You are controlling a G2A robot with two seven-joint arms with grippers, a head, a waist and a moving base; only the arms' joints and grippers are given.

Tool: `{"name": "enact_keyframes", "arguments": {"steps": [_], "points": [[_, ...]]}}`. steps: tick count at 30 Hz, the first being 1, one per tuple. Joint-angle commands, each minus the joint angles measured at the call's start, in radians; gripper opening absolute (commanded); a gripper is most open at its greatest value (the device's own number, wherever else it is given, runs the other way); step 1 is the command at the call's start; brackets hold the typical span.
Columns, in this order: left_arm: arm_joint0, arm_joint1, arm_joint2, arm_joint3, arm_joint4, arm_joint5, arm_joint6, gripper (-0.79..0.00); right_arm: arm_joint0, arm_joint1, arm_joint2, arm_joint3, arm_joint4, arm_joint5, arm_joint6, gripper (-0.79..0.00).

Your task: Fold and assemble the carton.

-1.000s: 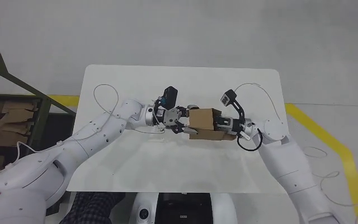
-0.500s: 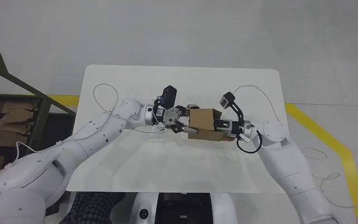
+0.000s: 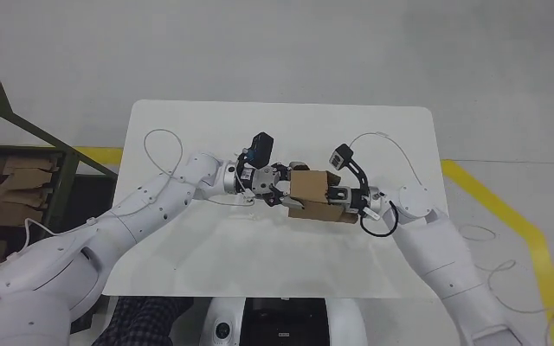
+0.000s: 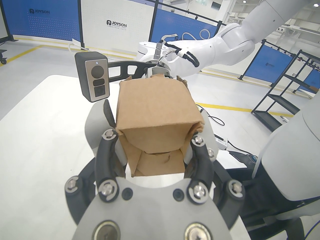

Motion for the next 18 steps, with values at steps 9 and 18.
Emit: {"name": "enact_keyframes", "arguments": {"steps": [9, 18], "points": [[0.002, -0.001, -0.001, 0.000, -0.002, 0.000, -0.001, -0.243, 0.000, 0.004, 0.022, 0.012, 0.000, -0.016, -0.006, -0.785], [0.008, -0.002, -0.002, 0.011, -0.012, 0.000, -0.010, -0.234, -0.049, 0.026, 0.097, -0.032, -0.027, -0.026, -0.023, -0.785]]}}
